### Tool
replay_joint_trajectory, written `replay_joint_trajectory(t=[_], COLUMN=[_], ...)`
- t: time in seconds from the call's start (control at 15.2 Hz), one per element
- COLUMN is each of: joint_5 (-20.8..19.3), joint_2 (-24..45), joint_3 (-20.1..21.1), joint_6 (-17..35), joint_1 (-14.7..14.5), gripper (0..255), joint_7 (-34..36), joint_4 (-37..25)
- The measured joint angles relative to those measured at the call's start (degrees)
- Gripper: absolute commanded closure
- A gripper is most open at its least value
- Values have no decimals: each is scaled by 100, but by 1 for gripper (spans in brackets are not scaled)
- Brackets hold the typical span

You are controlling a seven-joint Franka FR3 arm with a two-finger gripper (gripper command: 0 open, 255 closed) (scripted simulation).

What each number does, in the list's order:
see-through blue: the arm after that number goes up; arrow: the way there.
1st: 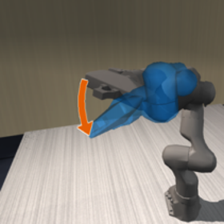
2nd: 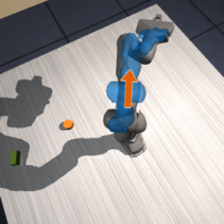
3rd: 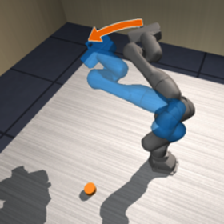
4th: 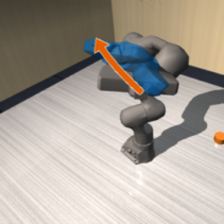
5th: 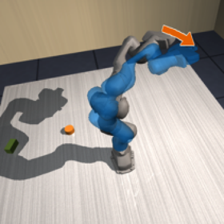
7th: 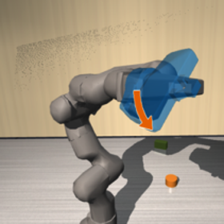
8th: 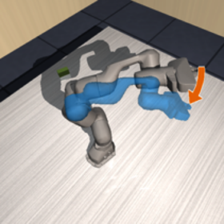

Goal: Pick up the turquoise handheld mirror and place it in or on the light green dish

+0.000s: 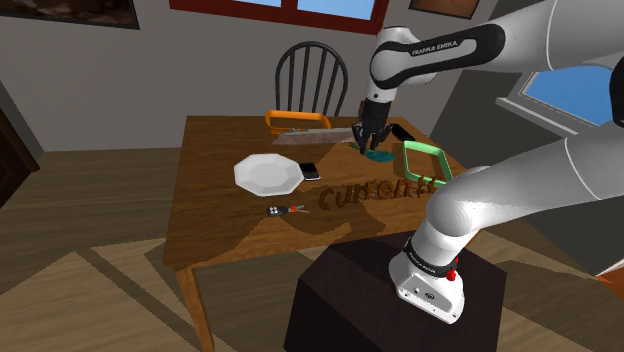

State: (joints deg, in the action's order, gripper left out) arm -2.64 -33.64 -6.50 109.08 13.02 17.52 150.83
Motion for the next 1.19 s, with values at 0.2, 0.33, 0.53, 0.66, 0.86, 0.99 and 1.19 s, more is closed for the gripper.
replay_joint_trajectory(t=[0.2, 0.33, 0.53, 0.66, 0.86, 0.99, 1.19], joint_5=[13, -108, -328, -493, -720, -878, -999], joint_2=[-60, -94, 36, 87, 180, 350, 654], joint_3=[20, -131, -428, -653, -981, -1257, -1580], joint_6=[-259, -337, -308, -346, -341, -280, -255], joint_1=[-8, 103, 290, 435, 633, 772, 888], gripper=[255, 255, 255, 255, 255, 255, 255], joint_7=[12, -170, -528, -807, -1215, -1545, -1955], joint_4=[-199, -244, -354, -459, -577, -716, -1040])
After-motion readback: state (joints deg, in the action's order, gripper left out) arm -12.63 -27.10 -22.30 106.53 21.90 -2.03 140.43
